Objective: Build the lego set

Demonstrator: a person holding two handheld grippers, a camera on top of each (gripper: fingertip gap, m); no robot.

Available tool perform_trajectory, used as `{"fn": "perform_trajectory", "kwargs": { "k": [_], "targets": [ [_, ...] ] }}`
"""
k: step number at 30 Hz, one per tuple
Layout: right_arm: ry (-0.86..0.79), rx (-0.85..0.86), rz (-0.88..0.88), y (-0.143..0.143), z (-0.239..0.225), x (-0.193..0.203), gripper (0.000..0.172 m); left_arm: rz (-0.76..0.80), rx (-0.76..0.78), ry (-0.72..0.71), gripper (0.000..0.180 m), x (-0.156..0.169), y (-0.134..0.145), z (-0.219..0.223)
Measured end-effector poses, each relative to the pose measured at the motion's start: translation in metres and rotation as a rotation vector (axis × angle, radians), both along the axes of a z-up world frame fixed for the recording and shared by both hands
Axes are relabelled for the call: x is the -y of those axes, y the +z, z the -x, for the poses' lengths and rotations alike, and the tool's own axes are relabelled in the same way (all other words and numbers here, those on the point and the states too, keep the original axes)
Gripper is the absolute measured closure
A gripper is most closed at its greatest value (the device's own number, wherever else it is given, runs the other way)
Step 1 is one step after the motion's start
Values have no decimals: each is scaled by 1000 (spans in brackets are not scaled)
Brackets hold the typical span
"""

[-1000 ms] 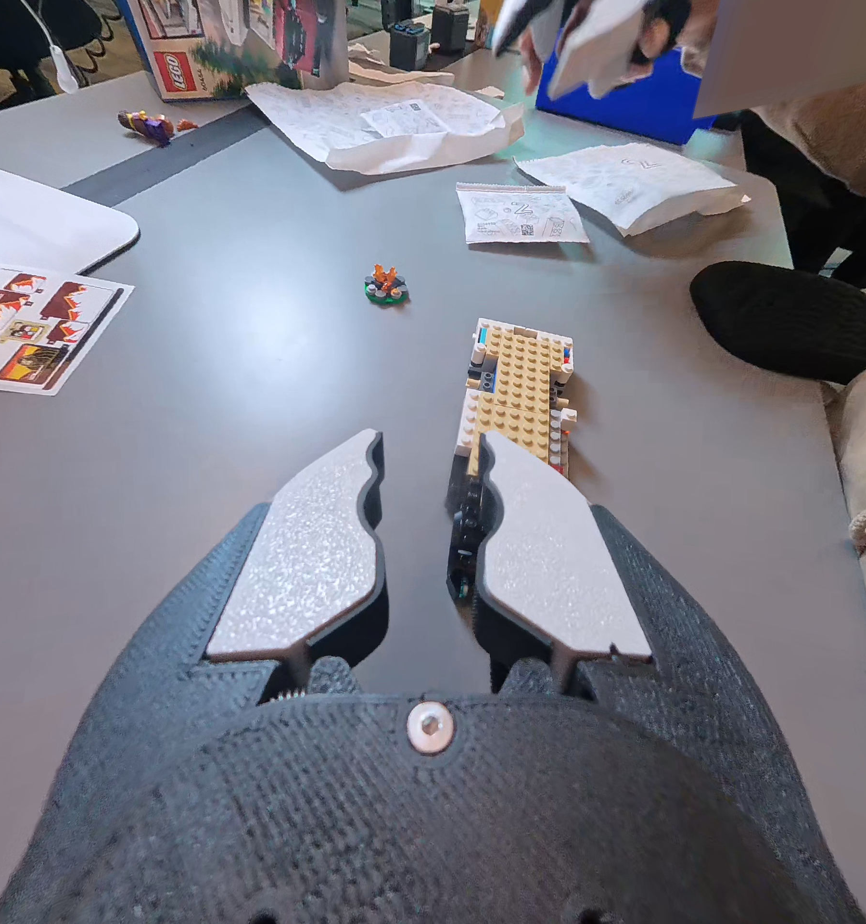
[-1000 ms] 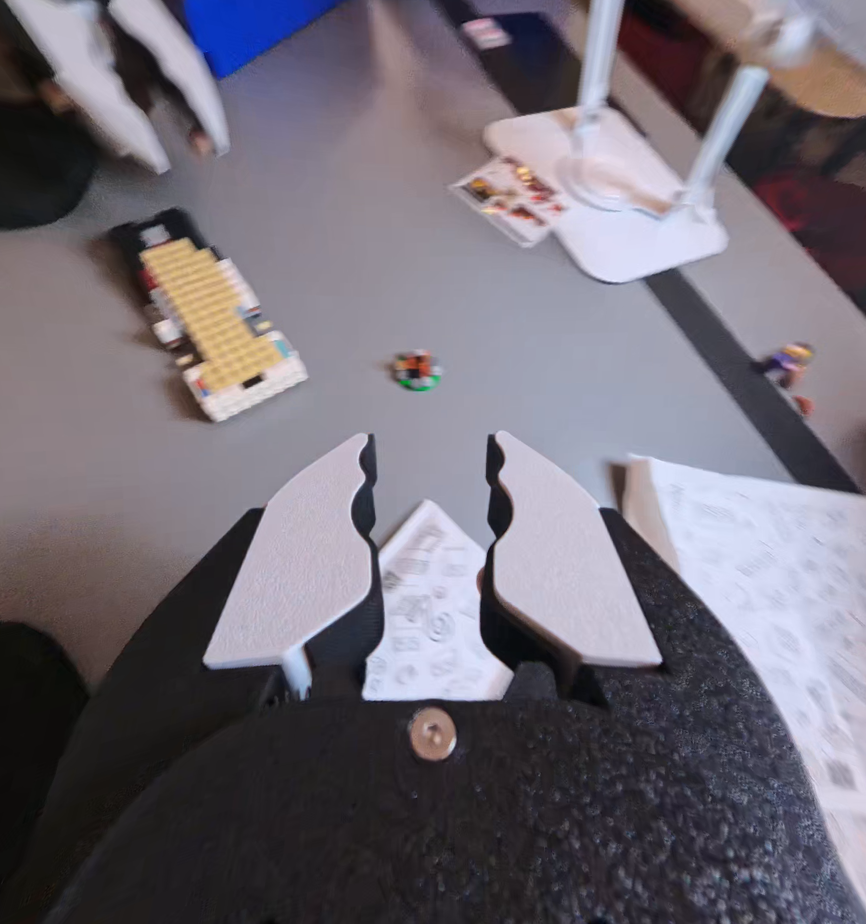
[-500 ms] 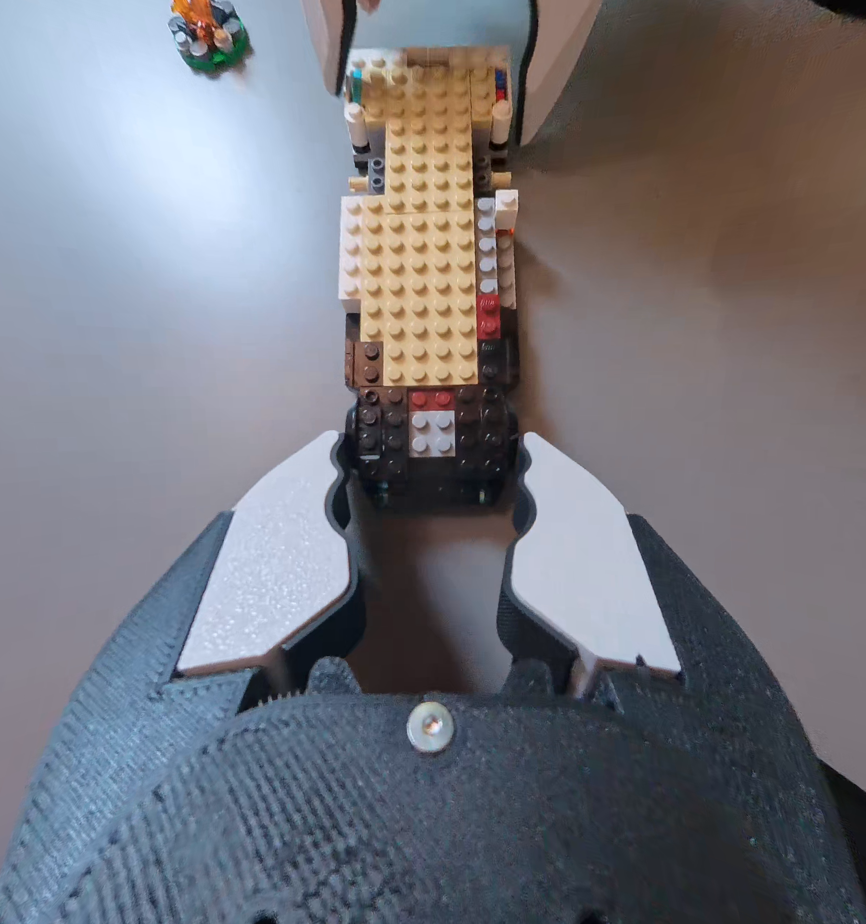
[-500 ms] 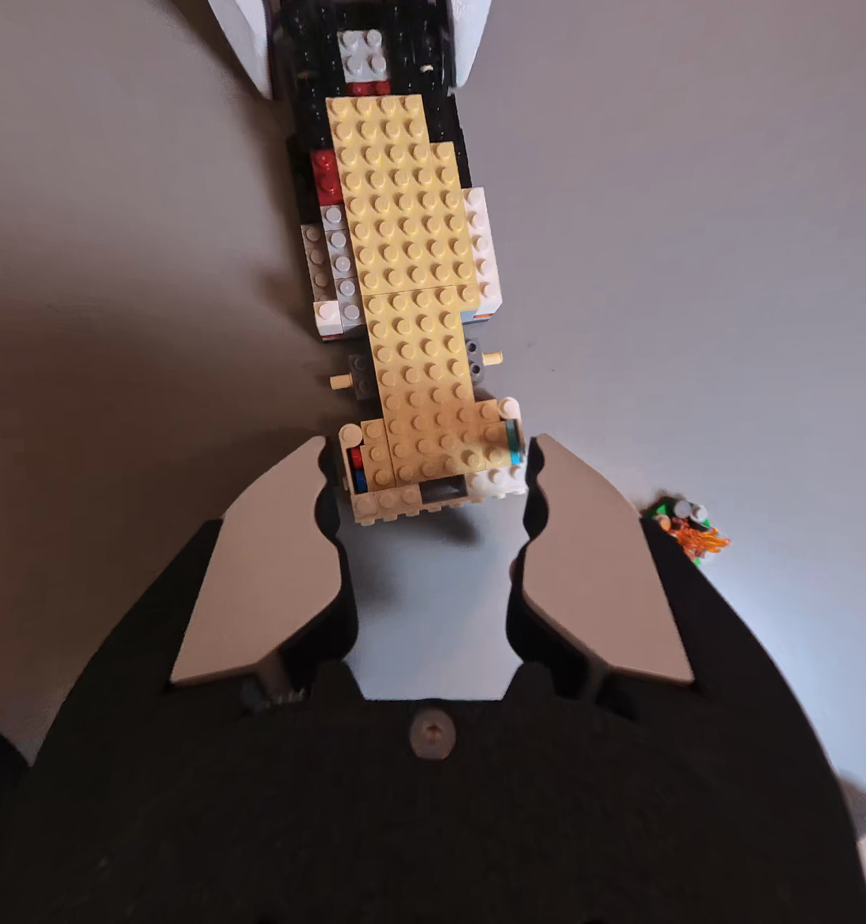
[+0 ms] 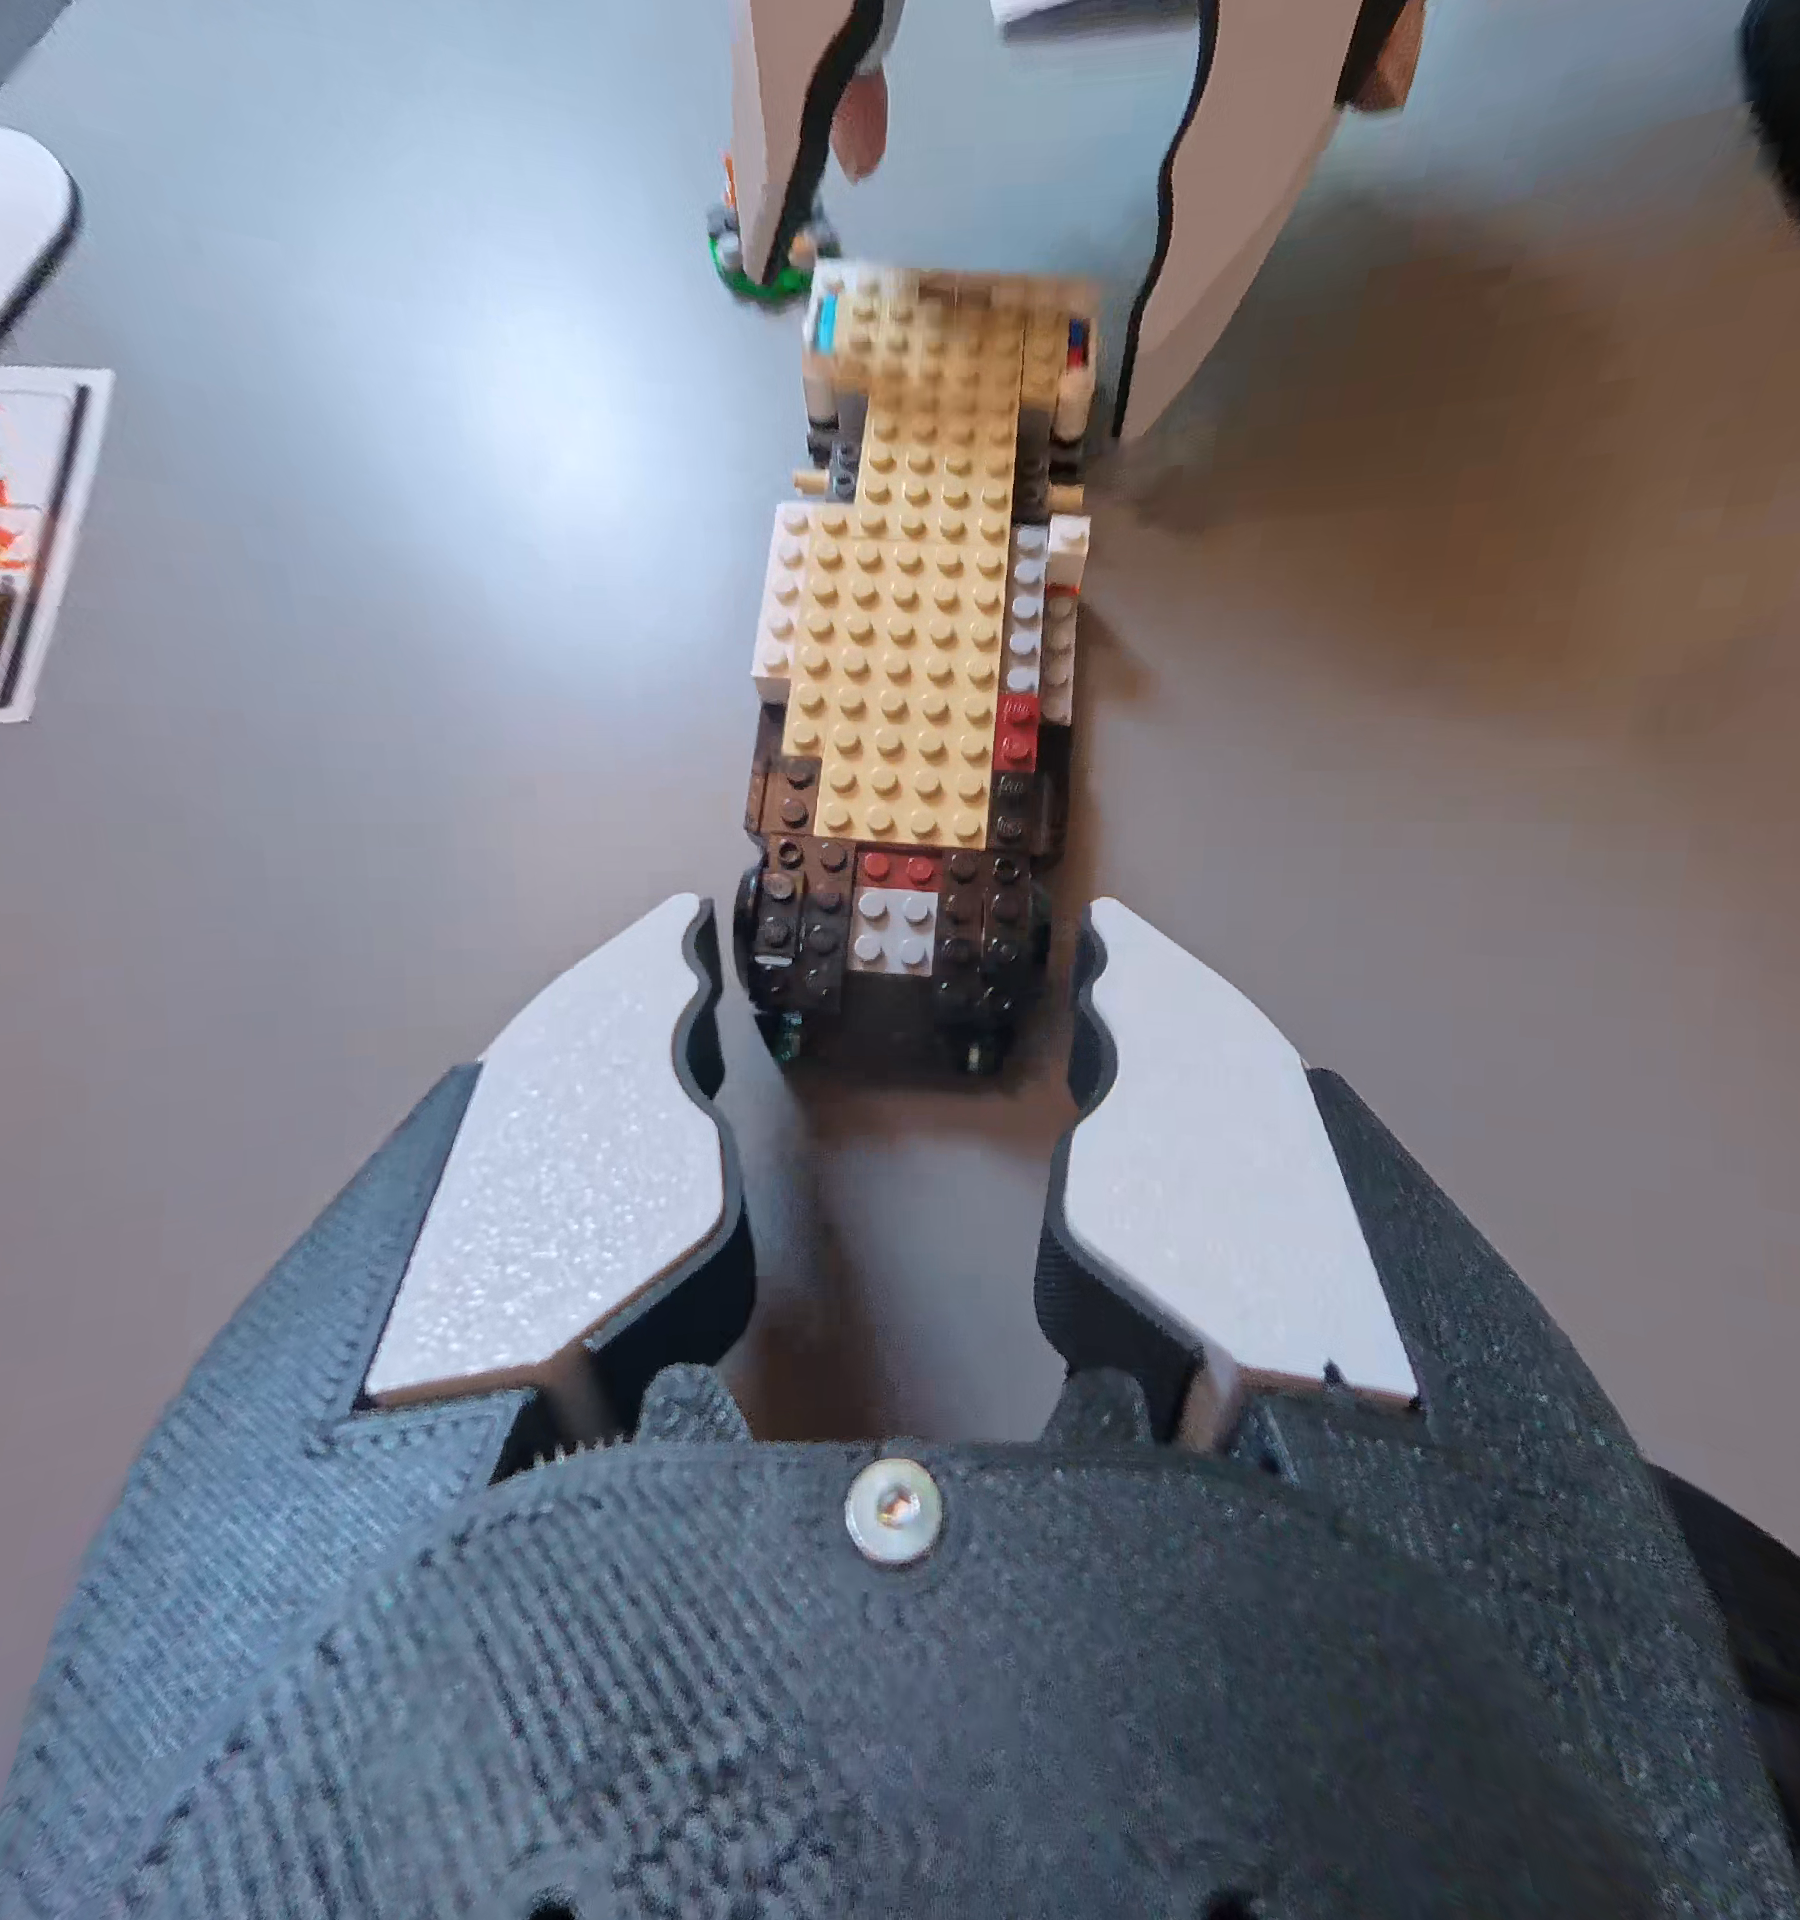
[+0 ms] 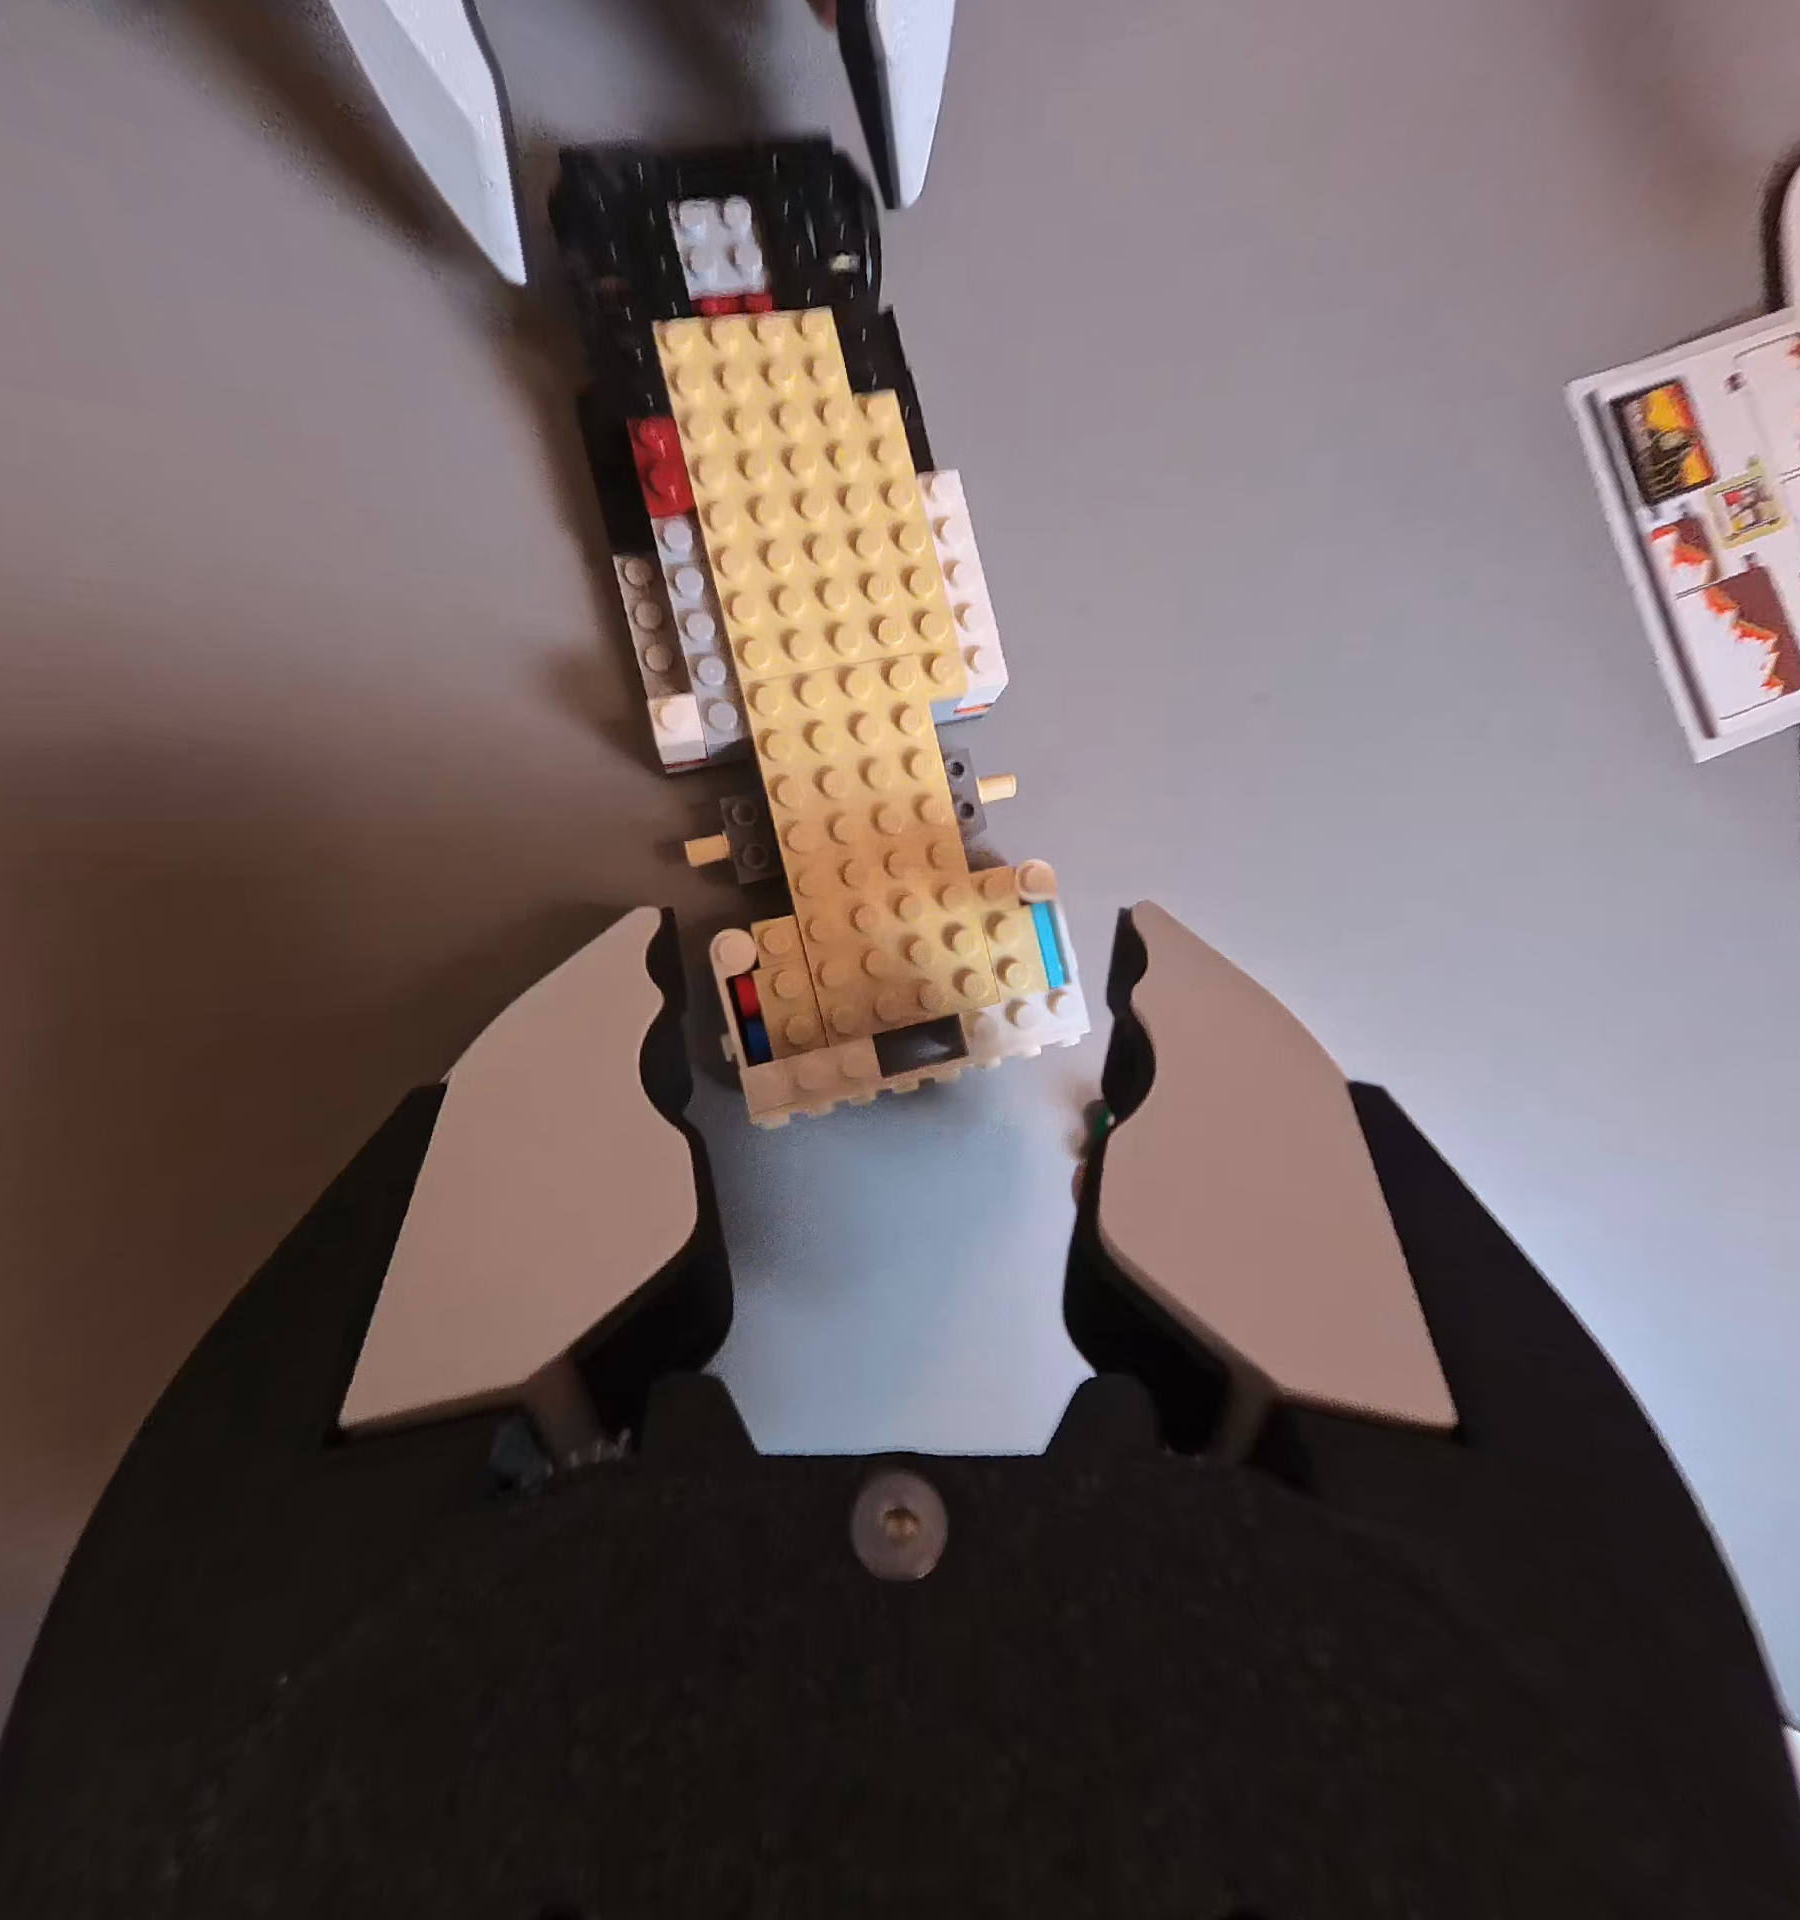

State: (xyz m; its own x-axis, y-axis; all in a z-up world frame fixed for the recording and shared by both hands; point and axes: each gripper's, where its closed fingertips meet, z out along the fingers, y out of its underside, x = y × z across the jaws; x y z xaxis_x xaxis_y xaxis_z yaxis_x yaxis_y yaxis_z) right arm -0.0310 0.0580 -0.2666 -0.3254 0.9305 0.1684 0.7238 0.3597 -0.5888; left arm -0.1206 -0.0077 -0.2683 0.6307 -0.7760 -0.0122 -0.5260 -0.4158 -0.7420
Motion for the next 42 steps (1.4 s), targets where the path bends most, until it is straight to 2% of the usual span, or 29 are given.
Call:
{"fn": "perform_trajectory", "kwargs": {
  "k": [5,7,9,11,14,18,21,22,23,25,33,37,39,42],
  "targets": [
    [-67,-190,57,41,-8,5,92,-199,118,148,118,2,58,30],
    [-98,-240,56,50,-19,6,94,-261,105,222,118,16,79,57],
    [-122,-271,52,55,-34,9,98,-251,38,304,116,37,87,94],
    [-147,-287,57,59,-50,11,99,-214,-95,409,114,60,84,143],
    [-194,-314,79,62,-69,11,102,-67,-285,525,113,94,64,208],
    [-224,-362,121,64,-75,13,107,142,-493,538,113,117,25,249],
    [-213,-366,136,64,-70,20,109,203,-598,483,124,110,-1,251],
    [-207,-360,127,64,-69,22,109,220,-646,467,132,108,-9,252],
    [-200,-354,116,64,-68,24,110,206,-693,466,146,104,-12,253],
    [-192,-341,95,64,-69,27,111,169,-750,464,151,99,-11,253],
    [-240,-367,110,66,-97,32,115,124,-641,407,151,135,-11,197],
    [-288,-416,157,66,-102,25,116,75,-577,426,151,117,-10,187],
    [-305,-431,150,67,-104,21,116,44,-594,434,151,106,-8,189],
    [-340,-453,139,69,-114,17,116,-92,-398,496,145,88,23,171]
  ]
}}
